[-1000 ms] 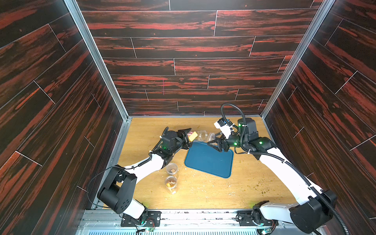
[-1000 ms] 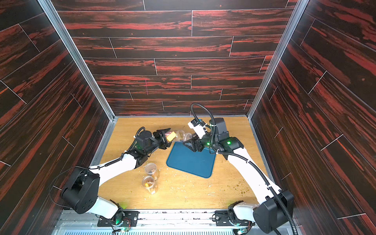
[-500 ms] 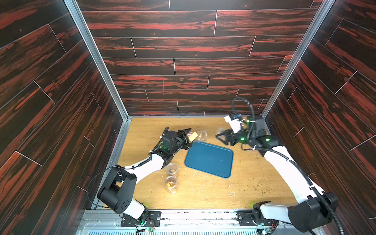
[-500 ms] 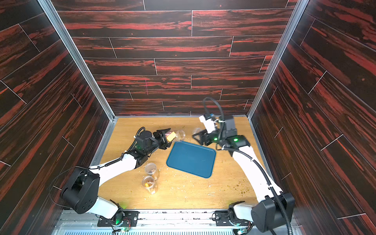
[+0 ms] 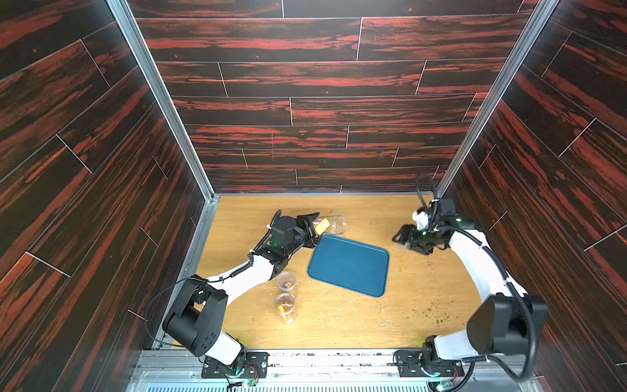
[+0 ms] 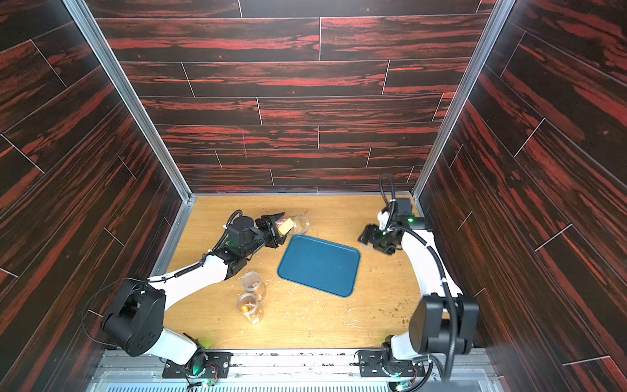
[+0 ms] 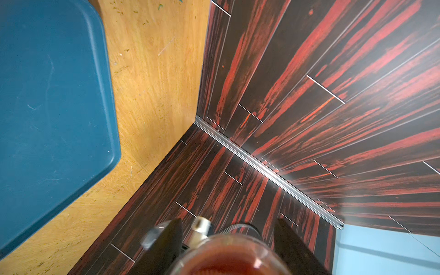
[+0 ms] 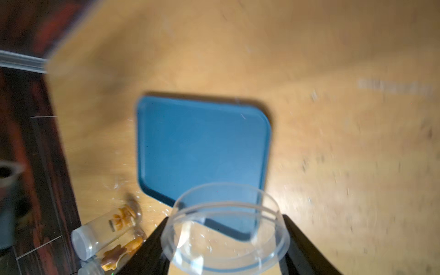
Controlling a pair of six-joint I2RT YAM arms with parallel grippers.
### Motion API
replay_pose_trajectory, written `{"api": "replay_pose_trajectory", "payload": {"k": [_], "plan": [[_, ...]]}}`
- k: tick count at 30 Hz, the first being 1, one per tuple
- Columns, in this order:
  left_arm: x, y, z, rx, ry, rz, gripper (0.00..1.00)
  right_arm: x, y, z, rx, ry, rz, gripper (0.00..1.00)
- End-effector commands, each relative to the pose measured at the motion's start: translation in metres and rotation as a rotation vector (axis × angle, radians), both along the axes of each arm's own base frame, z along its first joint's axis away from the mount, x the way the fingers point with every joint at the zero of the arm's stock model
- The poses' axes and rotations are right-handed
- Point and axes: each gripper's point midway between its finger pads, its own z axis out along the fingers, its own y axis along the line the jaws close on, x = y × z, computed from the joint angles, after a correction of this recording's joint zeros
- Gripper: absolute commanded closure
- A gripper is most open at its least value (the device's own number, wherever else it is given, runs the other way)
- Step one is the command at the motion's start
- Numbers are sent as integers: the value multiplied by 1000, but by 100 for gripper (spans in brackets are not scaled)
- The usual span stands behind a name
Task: Pour the cookies out of the jar
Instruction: Place the lid at the center of the board.
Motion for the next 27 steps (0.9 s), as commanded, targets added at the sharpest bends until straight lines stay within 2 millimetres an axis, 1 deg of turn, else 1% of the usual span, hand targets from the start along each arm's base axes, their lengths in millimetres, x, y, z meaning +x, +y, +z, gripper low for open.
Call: {"api": "replay_pose_trajectory", "payload": {"k": [1, 4, 8, 10, 13, 18, 22, 27], "plan": [[0, 3, 22, -44, -27, 21, 48, -24, -6, -35, -6, 175, -60, 31], [-2, 5, 21, -39, -27, 28, 48, -30, -10, -57, 44, 231, -101, 31], [-2, 7, 22, -35, -29, 31, 48, -32, -23, -84, -5, 281, -122, 31], [-3, 7, 23, -28, -30, 31, 48, -32, -27, -98, -11, 315, -124, 31], [-4, 8, 23, -19, -31, 34, 48, -31, -30, -113, -29, 341, -123, 31], [-8, 14, 21, -8, -27, 50, 48, -26, -39, -123, -79, 347, -118, 31], [-11, 17, 16, -2, -20, 59, 48, -27, -43, -130, -105, 365, -113, 30], [-12, 18, 14, -2, -15, 62, 48, -29, -44, -137, -110, 386, -117, 22]]}}
